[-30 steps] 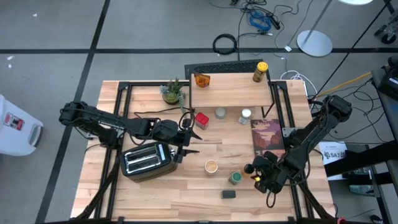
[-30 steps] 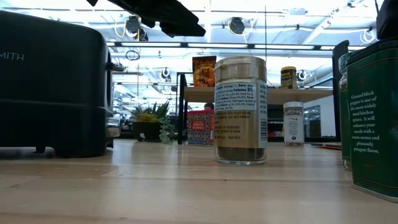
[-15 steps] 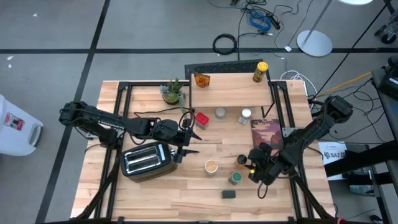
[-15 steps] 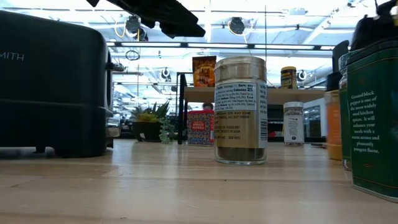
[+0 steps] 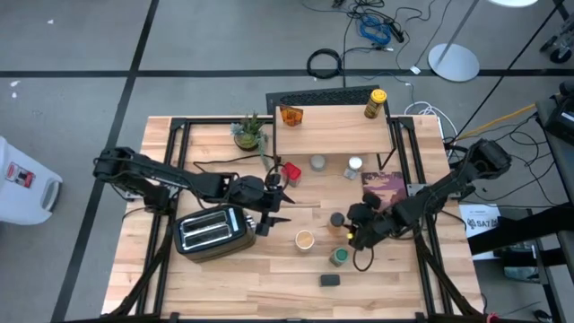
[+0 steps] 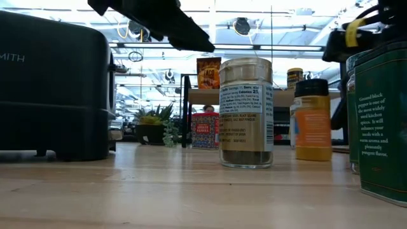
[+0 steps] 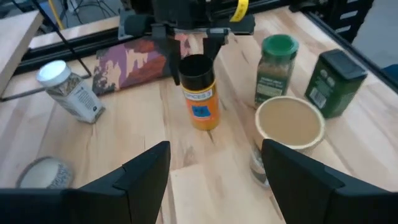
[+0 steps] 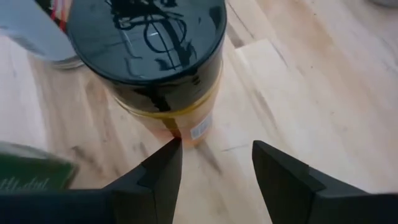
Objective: Shelf spices
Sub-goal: Put the black seasoning bottle on the shelf
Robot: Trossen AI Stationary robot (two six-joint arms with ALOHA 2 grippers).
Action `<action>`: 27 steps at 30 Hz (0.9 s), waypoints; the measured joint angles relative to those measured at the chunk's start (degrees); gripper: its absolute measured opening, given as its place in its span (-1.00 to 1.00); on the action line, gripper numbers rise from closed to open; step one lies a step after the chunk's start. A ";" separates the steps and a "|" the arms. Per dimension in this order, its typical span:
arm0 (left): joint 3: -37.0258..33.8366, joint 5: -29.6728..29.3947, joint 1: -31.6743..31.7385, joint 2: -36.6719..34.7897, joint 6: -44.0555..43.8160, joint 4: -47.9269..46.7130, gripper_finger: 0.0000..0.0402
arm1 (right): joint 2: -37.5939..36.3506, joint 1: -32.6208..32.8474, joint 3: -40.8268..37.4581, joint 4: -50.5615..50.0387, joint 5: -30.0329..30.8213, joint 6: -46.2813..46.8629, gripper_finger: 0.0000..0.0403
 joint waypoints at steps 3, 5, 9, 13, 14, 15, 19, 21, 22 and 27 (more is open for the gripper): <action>0.00 -0.52 0.73 1.02 -0.04 1.92 0.31 | 0.00 -2.51 0.00 1.22 -1.08 -3.84 -0.09; 0.00 -0.53 1.29 1.16 -0.03 3.07 0.31 | 0.00 -4.39 0.00 2.51 -2.44 -6.67 -0.09; 0.00 2.12 2.46 1.16 -0.07 4.61 0.31 | 0.00 -8.20 0.00 6.60 -5.50 -12.42 -0.09; 0.00 4.82 2.92 1.16 -0.11 4.88 0.31 | 0.01 -11.87 0.00 10.29 -8.30 -17.87 -0.09; 0.00 4.98 2.91 1.16 -0.11 4.52 0.31 | 0.02 -12.84 0.00 11.01 -9.25 -18.94 -0.09; 0.00 5.03 2.91 1.16 -0.10 4.04 0.31 | 0.02 -13.71 0.00 11.63 -10.27 -20.03 -0.09; 0.00 5.46 2.91 1.16 -0.13 3.00 0.31 | 0.02 -16.69 0.00 13.04 -16.49 -23.34 -0.09; 0.00 6.19 2.91 1.16 -0.23 2.45 0.31 | 0.02 -17.57 0.00 13.01 -20.51 -23.98 -0.09; 0.00 6.31 2.91 1.16 -0.26 2.28 0.31 | 0.02 -17.79 0.00 13.12 -22.38 -24.17 -0.09; 0.00 6.47 2.89 1.19 -0.55 1.84 0.31 | 0.02 -18.10 0.00 16.85 -26.29 -25.97 -0.09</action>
